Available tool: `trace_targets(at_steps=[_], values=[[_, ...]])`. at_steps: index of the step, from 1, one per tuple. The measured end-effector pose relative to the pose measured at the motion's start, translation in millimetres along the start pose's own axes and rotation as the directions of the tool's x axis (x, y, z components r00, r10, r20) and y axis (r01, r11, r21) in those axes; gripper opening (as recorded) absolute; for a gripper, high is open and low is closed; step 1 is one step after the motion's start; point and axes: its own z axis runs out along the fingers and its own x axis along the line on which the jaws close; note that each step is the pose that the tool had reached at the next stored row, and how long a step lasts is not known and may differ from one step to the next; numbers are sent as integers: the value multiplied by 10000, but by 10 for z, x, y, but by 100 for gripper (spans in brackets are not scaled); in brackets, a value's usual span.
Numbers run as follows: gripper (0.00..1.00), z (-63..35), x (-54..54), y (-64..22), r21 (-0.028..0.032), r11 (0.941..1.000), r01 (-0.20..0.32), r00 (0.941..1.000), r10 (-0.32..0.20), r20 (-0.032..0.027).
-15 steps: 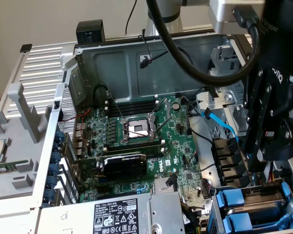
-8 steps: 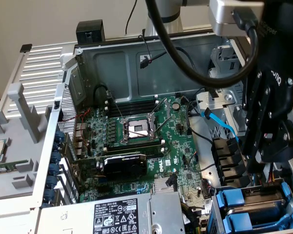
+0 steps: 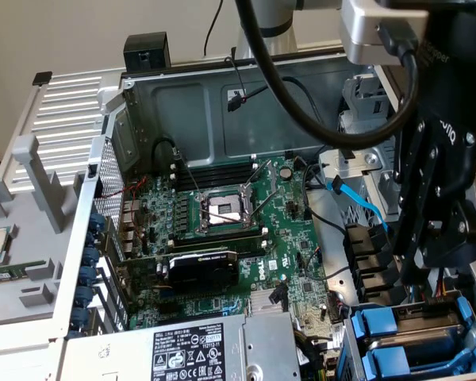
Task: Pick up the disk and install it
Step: 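Insert the first disk wire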
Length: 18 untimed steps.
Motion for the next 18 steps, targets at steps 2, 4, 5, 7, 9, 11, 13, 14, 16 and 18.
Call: trace_targets(at_steps=[2, 4, 5, 7, 9, 11, 13, 14, 16, 18], values=[[34, 4, -1, -3, -7, 10000, -15, 10000, 15, 2], [34, 9, -2, -4, -11, 10000, -31, 10000, 31, 8], [34, 12, -2, -4, -14, 10000, -40, 10000, 40, 11], [34, 15, -2, -6, -25, 10000, -56, 10000, 56, 26], [34, 17, -2, -5, -36, 10000, -79, 10000, 80, 45], [31, 17, -2, -5, -47, 9999, -96, 9999, 96, 75], [25, 17, -3, -5, -60, 9999, -105, 9999, 106, 107], [18, 18, -3, -5, -63, 9999, -108, 9999, 109, 120], [16, 17, -2, -6, -74, 9999, -110, 9998, 111, 144], [16, 18, -3, -6, -81, 9999, -110, 9998, 111, 150]])
